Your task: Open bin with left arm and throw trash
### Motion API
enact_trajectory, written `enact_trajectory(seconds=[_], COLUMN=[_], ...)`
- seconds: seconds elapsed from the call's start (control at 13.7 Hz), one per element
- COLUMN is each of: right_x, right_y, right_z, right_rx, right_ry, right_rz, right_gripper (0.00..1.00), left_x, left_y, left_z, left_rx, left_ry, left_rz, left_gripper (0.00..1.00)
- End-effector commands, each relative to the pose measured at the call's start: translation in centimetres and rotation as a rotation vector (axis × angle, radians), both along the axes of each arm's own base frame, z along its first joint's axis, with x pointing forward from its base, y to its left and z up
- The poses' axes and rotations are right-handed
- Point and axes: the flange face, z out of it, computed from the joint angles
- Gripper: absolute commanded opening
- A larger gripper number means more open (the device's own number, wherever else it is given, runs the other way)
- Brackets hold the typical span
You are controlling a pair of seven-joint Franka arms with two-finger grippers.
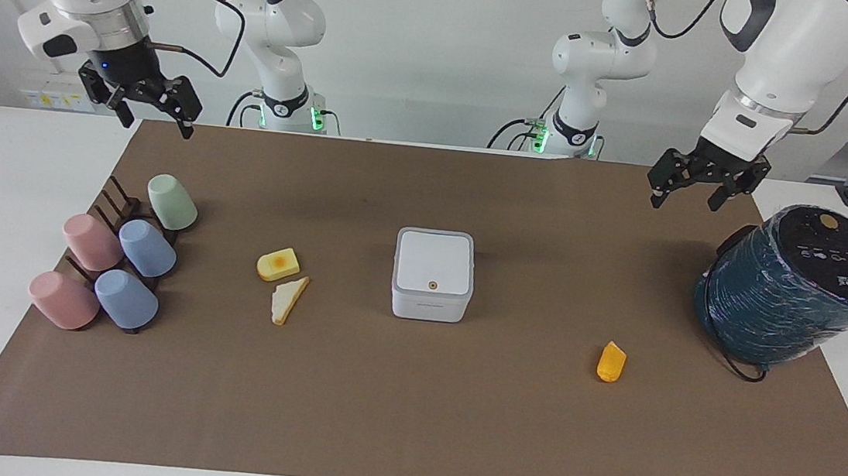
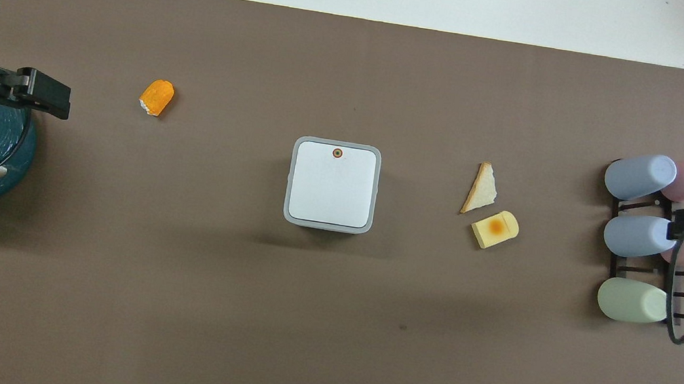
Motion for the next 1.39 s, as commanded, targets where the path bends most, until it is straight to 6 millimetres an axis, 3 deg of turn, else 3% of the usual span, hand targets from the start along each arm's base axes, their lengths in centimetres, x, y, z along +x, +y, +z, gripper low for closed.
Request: enact_trajectory(seconds=[0.0, 1.31], right_x=[-0.43, -0.73], right_y=[-0.30, 0.36], right_z=[0.24, -0.42], right_rx=[0.000, 0.003], right_ry=[-0.004, 0.003], right_rz=[0.029, 0.039], right_gripper=[1.00, 1.00], left_x=[-0.89, -0.58], left_y=[0.41, 0.30], left_z=[0.14, 0.43], left_rx=[0.020, 0.008], left_ry=[-0.008, -0.024], left_rz=[0.004, -0.004], left_gripper=[1.00, 1.00])
